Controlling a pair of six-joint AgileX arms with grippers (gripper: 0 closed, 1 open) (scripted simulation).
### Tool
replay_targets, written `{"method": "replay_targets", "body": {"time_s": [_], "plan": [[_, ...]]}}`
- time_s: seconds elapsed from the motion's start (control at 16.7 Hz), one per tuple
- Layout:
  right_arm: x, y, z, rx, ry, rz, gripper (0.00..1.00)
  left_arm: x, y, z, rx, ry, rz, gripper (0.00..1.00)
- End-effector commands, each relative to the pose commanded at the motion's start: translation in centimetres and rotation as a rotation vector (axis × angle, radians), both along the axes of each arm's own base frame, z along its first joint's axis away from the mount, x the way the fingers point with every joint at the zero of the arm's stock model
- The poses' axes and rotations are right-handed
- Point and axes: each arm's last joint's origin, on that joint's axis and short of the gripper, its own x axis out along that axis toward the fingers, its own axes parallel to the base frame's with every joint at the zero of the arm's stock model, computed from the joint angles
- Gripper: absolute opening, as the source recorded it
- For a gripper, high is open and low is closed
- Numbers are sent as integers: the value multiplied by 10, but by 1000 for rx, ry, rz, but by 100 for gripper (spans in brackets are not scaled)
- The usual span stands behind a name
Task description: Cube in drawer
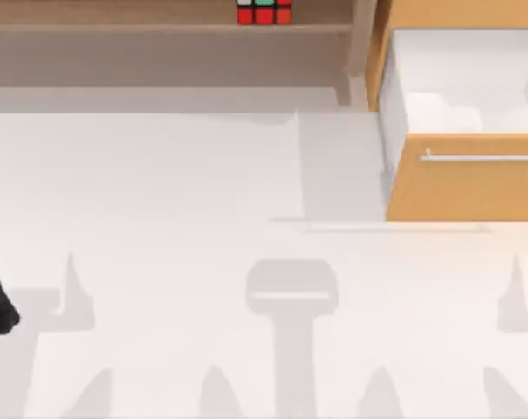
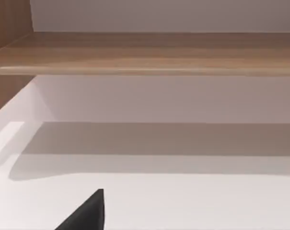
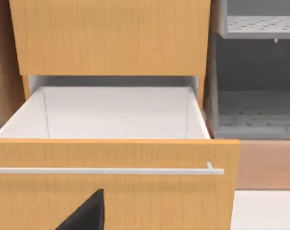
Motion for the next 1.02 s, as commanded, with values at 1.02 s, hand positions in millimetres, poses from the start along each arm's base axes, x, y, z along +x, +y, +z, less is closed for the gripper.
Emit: {"method": "replay_targets", "body": {"time_s": [1.02], "plan": [[123,68,131,-8,22,-21,100,0,0,0,0,0,0,100]]}}
